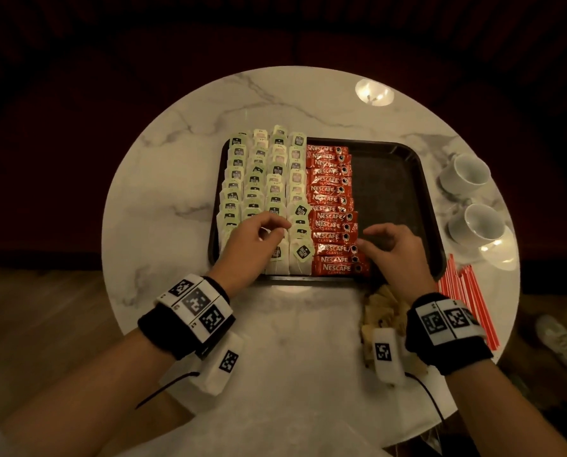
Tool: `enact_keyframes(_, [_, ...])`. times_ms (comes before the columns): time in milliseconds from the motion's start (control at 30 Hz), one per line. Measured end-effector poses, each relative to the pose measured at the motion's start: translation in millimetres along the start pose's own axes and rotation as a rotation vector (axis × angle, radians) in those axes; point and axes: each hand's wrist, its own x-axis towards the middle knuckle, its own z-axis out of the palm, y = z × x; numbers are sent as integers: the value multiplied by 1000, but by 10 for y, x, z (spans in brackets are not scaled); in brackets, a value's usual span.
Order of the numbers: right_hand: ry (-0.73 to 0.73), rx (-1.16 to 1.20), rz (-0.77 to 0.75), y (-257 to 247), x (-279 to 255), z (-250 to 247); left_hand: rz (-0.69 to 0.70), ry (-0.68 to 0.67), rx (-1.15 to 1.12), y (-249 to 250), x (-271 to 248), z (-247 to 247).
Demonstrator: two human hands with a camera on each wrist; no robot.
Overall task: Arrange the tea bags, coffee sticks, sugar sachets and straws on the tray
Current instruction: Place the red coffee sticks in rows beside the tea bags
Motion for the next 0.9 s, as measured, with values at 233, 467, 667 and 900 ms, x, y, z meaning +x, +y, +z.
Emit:
enact_keyframes(233, [-22, -39, -89, -472, 677, -103, -58, 291, 32, -180, 224, -373])
enact_keyframes(467, [-227, -285, -114, -875, 1245, 0, -266, 277, 37, -354, 335, -625])
enact_keyframes(667, [-423, -613, -208, -962, 1445, 104, -277, 161, -61, -386, 352, -595])
enact_keyframes(900, [-476, -706, -296, -915, 1530, 150, -270, 160, -120, -390, 381, -564])
